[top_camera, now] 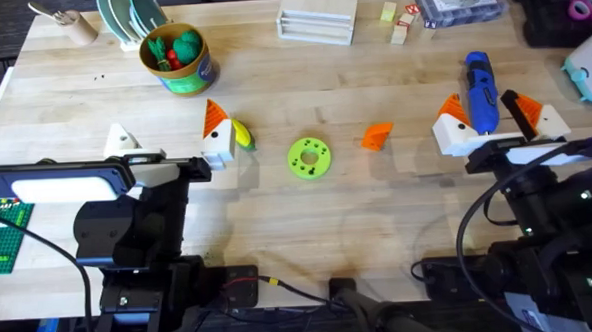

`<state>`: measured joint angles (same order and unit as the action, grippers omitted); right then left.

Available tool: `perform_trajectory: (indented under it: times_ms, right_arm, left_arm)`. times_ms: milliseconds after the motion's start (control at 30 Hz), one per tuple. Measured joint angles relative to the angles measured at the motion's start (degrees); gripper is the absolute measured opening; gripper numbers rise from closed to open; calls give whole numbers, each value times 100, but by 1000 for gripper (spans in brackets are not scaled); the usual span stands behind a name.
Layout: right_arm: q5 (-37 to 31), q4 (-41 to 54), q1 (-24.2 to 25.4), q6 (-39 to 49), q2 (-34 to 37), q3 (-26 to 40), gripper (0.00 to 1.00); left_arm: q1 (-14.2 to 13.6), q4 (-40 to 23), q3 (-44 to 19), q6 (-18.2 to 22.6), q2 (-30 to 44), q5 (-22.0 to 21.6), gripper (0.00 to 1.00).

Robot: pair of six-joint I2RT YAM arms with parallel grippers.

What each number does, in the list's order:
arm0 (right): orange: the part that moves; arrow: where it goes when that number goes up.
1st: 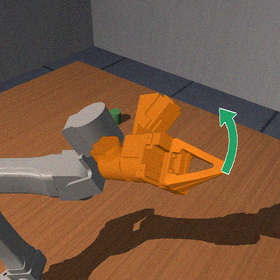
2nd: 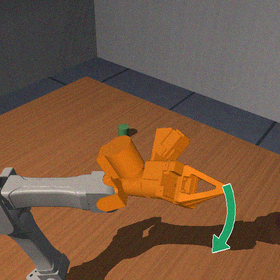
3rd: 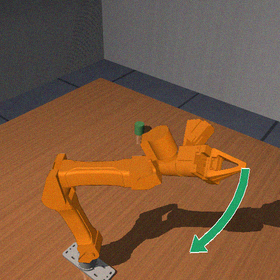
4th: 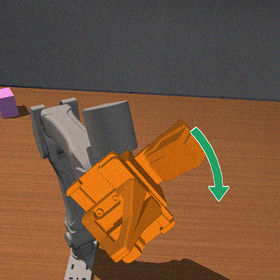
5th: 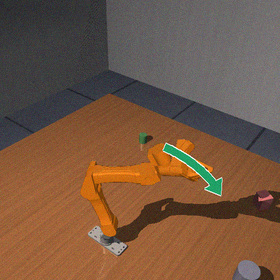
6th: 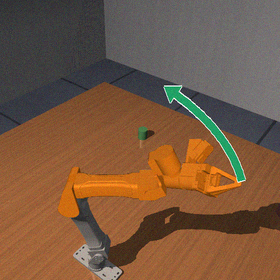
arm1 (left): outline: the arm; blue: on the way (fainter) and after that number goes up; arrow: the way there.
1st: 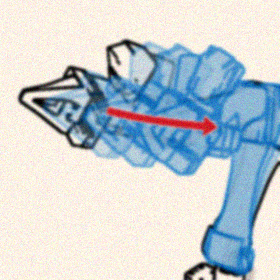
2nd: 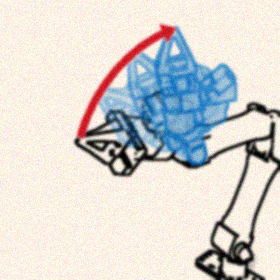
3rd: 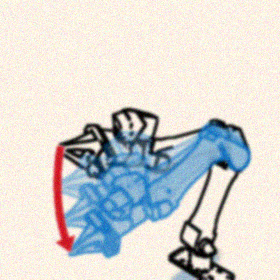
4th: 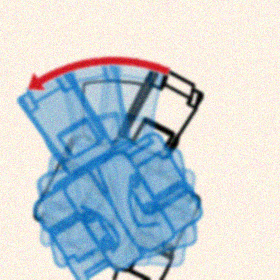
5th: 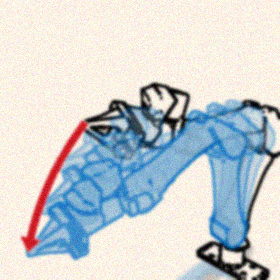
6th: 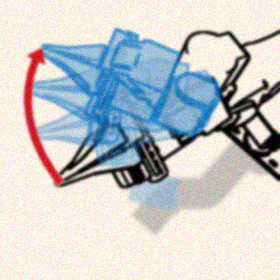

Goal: Pick up the gripper from the table and insert it into the empty holder that is missing its gripper. Then pick up a screw, insert it into the mounting hole, and use the screwdriver to tighten it. Finally, clean up the table by picking up the vegetable and placing it into the bucket.

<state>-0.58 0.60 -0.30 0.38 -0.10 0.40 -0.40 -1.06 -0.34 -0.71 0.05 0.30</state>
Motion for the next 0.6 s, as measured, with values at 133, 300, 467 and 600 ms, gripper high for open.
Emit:
perform_trajectory:
  times_ms: [133, 300, 467, 600]
  right_arm:
    - [-2, 91, 0, 0, 0, 21, 987]
    - [-2, 118, 0, 0, 0, 35, 987]
    - [0, 106, 0, -1, 0, 42, 987]
    - [2, 191, 0, -203, 0, 88, 988]
  left_arm:
    - [0, 0, 0, 0, 0, 0, 993]
    - [0, 4, 0, 0, 0, 2, 993]
    - [0, 4, 0, -20, 0, 7, 993]
    - [0, -165, -36, -57, 0, 7, 993]
